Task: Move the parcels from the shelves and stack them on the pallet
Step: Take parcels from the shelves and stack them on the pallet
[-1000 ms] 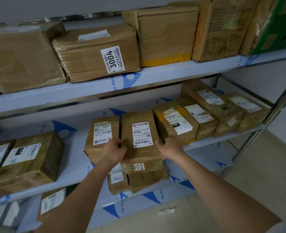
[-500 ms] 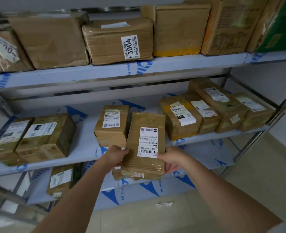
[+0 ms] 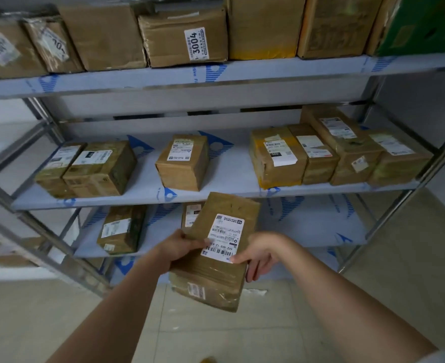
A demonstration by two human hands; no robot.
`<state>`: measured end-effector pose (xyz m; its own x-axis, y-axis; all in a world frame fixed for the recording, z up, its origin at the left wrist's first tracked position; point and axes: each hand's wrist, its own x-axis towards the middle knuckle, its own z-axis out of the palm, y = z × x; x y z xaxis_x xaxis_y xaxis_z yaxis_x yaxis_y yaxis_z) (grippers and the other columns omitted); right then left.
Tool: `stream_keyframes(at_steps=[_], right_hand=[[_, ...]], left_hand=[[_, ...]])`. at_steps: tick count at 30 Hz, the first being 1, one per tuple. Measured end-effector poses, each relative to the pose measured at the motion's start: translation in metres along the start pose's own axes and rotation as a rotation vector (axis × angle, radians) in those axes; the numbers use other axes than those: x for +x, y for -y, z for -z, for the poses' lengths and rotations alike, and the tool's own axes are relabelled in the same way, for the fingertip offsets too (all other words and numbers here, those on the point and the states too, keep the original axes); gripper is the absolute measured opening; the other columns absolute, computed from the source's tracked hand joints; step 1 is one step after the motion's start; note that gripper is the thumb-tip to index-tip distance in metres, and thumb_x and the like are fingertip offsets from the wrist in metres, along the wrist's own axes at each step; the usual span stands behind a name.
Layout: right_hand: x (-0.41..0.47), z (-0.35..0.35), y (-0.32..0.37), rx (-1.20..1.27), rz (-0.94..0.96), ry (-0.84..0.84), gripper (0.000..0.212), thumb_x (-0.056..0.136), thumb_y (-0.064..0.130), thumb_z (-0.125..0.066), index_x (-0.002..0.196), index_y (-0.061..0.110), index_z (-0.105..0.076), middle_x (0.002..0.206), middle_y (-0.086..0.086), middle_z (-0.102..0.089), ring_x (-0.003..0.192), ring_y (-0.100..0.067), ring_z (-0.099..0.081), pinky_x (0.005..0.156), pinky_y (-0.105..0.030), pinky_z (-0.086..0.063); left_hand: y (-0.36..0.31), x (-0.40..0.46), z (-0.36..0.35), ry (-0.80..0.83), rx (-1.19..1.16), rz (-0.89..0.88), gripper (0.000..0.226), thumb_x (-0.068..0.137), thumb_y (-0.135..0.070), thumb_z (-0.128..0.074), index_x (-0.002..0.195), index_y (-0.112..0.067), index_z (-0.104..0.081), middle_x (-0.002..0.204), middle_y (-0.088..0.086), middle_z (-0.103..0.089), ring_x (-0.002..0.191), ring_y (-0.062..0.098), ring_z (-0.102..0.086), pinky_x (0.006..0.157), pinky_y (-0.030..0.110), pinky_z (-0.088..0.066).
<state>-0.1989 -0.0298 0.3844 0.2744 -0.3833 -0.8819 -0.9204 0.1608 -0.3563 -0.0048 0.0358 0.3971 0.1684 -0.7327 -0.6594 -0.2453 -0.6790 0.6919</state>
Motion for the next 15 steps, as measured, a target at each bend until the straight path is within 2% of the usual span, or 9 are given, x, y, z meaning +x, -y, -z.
stream_keyframes(at_steps=[2,5,6,7,9,12,15], right_hand=[[-0.004,-0.015,0.005,-0.039,0.035,0.011,0.06,0.096,0.054,-0.05,0.138,0.011,-0.049,0.125,-0.014,-0.066,0.099,-0.019,-0.064,0.079,-0.022,-0.049],[-0.006,-0.044,0.027,-0.089,0.094,-0.008,0.057,0.097,0.051,-0.051,0.138,0.012,-0.048,0.124,-0.014,-0.067,0.098,-0.018,-0.065,0.064,-0.018,-0.046],[-0.006,-0.055,0.036,-0.102,0.114,-0.017,0.056,0.097,0.051,-0.051,0.137,0.013,-0.048,0.121,-0.014,-0.068,0.092,-0.017,-0.065,0.063,-0.018,-0.046],[-0.006,-0.066,0.046,-0.109,0.135,-0.026,0.055,0.097,0.051,-0.051,0.137,0.014,-0.049,0.116,-0.013,-0.069,0.085,-0.016,-0.065,0.062,-0.018,-0.045],[-0.005,-0.088,0.065,-0.106,0.175,-0.04,0.052,0.097,0.051,-0.051,0.135,0.015,-0.05,0.108,-0.012,-0.071,0.08,-0.016,-0.066,0.063,-0.02,-0.046],[-0.004,-0.112,0.091,-0.102,0.203,-0.035,0.05,0.097,0.053,-0.05,0.133,0.019,-0.053,0.115,-0.011,-0.07,0.098,-0.021,-0.07,0.076,-0.026,-0.052],[-0.004,-0.137,0.123,-0.113,0.202,-0.025,0.061,0.093,0.062,-0.048,0.139,0.021,-0.048,0.121,-0.008,-0.066,0.106,-0.023,-0.067,0.087,-0.035,-0.055]], left_hand=[[0.021,-0.011,0.009,-0.014,-0.005,0.076,0.077,0.063,-0.045,-0.089,0.12,-0.015,-0.046,0.108,0.007,-0.063,0.097,0.025,-0.065,0.092,0.044,-0.055],[0.065,-0.02,0.035,-0.063,-0.065,0.143,0.095,0.045,-0.054,-0.094,0.121,-0.015,-0.055,0.113,0.011,-0.069,0.1,0.03,-0.069,0.091,0.05,-0.055],[0.08,-0.022,0.044,-0.081,-0.102,0.16,0.094,0.044,-0.055,-0.094,0.121,-0.015,-0.058,0.111,0.011,-0.071,0.099,0.031,-0.07,0.091,0.051,-0.055],[0.092,-0.028,0.054,-0.107,-0.12,0.175,0.084,0.054,-0.053,-0.092,0.121,-0.014,-0.06,0.108,0.012,-0.072,0.098,0.031,-0.07,0.092,0.051,-0.055],[0.112,-0.039,0.072,-0.15,-0.144,0.21,0.064,0.074,-0.047,-0.082,0.123,-0.013,-0.06,0.109,0.013,-0.072,0.099,0.033,-0.069,0.093,0.051,-0.054],[0.139,-0.053,0.102,-0.239,-0.15,0.256,0.061,0.078,-0.048,-0.077,0.121,-0.009,-0.06,0.109,0.015,-0.071,0.098,0.035,-0.07,0.093,0.052,-0.054],[0.163,-0.072,0.128,-0.338,-0.188,0.249,0.054,0.084,-0.045,-0.072,0.119,-0.006,-0.057,0.109,0.014,-0.07,0.098,0.034,-0.068,0.092,0.05,-0.054]])
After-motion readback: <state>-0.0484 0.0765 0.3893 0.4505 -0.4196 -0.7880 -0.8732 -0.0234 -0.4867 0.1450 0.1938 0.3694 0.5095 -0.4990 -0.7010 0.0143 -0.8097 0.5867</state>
